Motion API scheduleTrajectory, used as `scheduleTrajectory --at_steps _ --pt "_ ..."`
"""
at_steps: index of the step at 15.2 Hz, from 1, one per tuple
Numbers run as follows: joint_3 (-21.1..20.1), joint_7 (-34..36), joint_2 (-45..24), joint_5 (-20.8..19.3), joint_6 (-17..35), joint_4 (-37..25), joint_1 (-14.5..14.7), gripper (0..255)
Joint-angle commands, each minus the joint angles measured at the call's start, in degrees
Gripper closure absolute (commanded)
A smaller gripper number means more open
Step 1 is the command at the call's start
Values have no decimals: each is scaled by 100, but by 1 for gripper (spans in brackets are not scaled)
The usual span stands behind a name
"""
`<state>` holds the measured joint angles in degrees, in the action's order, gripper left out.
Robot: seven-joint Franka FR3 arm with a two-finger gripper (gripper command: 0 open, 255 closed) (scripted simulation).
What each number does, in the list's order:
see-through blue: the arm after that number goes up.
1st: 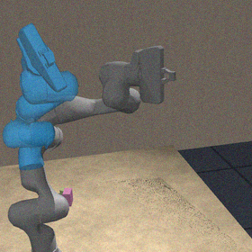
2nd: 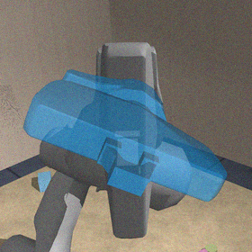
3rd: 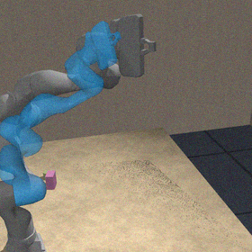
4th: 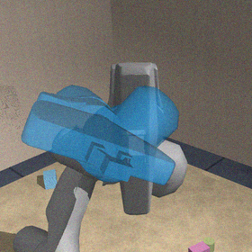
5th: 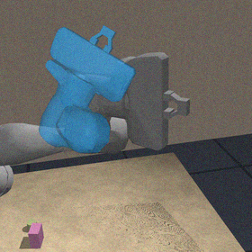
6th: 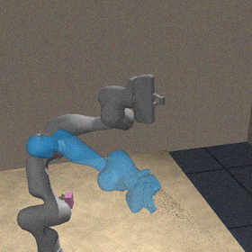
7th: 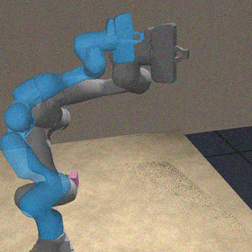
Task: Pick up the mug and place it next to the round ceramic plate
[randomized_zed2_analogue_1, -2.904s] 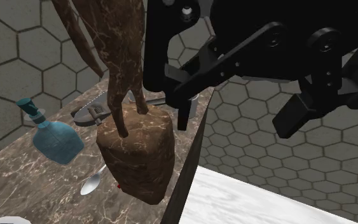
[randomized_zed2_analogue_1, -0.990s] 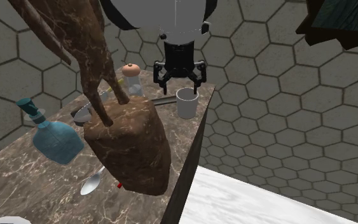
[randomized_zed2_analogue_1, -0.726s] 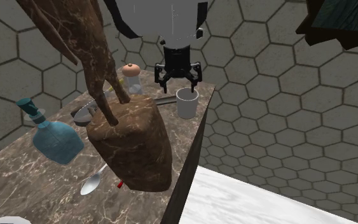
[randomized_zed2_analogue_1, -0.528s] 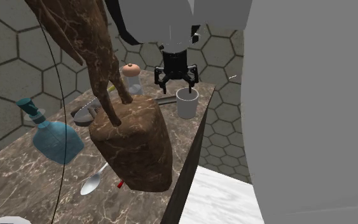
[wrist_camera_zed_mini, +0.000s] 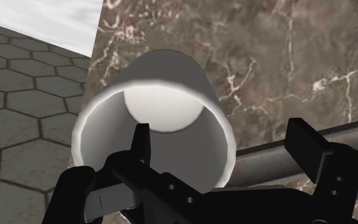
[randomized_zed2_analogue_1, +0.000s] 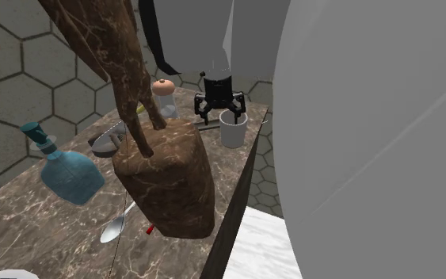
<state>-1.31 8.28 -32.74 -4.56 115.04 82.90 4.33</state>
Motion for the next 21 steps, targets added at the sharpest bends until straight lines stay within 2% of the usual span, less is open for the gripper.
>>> scheduleTrajectory --at_steps 1,8,9,18,21 --pt "1 0 -39 -3 85 46 -2 0" --pt "2 0 -40 -3 84 45 -2 0" --pt "2 0 -39 -3 84 46 -2 255" --pt "2 0 -40 -3 84 45 -2 255" --pt "-1 -13 38 4 -104 -66 -2 255"
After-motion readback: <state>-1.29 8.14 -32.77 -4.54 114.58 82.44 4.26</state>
